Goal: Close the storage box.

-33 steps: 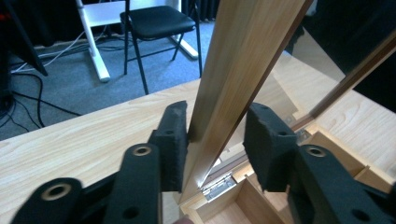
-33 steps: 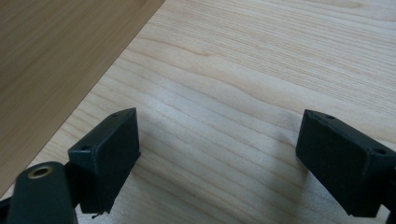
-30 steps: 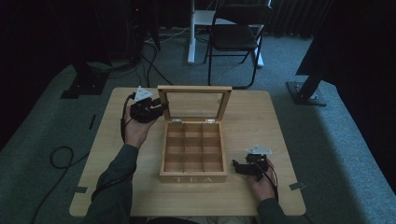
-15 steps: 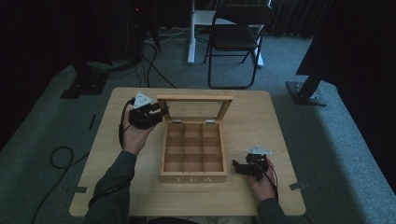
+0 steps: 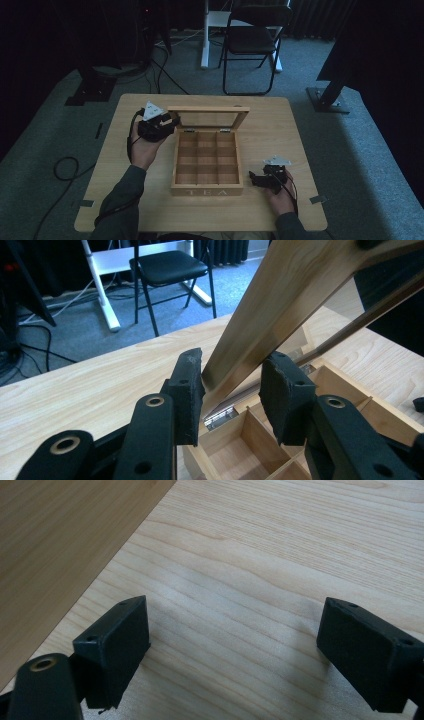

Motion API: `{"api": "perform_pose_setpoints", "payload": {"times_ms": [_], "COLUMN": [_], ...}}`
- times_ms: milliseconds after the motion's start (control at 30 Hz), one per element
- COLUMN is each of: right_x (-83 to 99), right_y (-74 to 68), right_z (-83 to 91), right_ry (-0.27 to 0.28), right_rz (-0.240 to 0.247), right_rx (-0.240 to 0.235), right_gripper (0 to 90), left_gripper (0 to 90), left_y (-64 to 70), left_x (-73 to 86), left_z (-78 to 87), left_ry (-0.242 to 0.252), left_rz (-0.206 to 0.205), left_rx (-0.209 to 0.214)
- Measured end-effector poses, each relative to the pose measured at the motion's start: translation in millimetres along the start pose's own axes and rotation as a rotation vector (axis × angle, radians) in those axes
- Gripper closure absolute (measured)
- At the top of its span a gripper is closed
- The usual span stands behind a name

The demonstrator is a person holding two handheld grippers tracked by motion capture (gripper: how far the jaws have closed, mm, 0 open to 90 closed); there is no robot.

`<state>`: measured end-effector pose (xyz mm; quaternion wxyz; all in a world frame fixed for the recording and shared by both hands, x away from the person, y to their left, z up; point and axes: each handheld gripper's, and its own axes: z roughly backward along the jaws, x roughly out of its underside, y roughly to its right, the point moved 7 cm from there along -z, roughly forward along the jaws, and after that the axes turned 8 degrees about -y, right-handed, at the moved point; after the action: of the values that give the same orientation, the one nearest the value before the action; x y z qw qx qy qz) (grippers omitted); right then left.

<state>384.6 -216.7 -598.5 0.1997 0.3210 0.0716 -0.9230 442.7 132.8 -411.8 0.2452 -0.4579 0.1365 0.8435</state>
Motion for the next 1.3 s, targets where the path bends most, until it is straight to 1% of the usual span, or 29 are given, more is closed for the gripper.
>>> {"api": "perform_pose_setpoints", "payload": {"times_ms": [100, 133, 233, 367, 567, 700, 1300], "right_x": [0.0, 0.0, 0.0, 0.0, -0.1, -0.1, 0.0], "right_y": [0.0, 0.0, 0.1, 0.1, 0.1, 0.1, 0.2], "right_z": [0.0, 0.0, 0.1, 0.1, 0.0, 0.0, 0.1], "right_ry": [0.000, 0.000, 0.000, 0.000, 0.001, 0.001, -0.001], "right_rz": [0.000, 0.000, 0.001, 0.001, 0.001, 0.001, 0.002], "right_rx": [0.000, 0.000, 0.000, 0.000, 0.000, 0.001, 0.001], "right_gripper": [13.1, 13.0, 13.1, 13.0, 13.1, 13.0, 13.0], "left_gripper": [60.5, 60.1, 57.7, 57.0, 56.5, 56.5, 55.8], "left_y": [0.9, 1.3, 3.9, 7.2, 11.2, 13.7, 20.7], "left_x": [-1.6, -2.1, -6.1, -11.7, -15.9, -15.4, -3.5], "left_z": [4.7, 5.8, 13.0, 21.8, 30.6, 33.3, 39.1], "left_ry": [0.022, 0.024, 0.053, 0.077, 0.097, 0.092, 0.074], "left_rz": [0.010, 0.008, 0.008, 0.000, -0.006, -0.008, 0.012], "left_rx": [0.017, 0.018, 0.030, 0.029, 0.026, 0.018, 0.024]}}
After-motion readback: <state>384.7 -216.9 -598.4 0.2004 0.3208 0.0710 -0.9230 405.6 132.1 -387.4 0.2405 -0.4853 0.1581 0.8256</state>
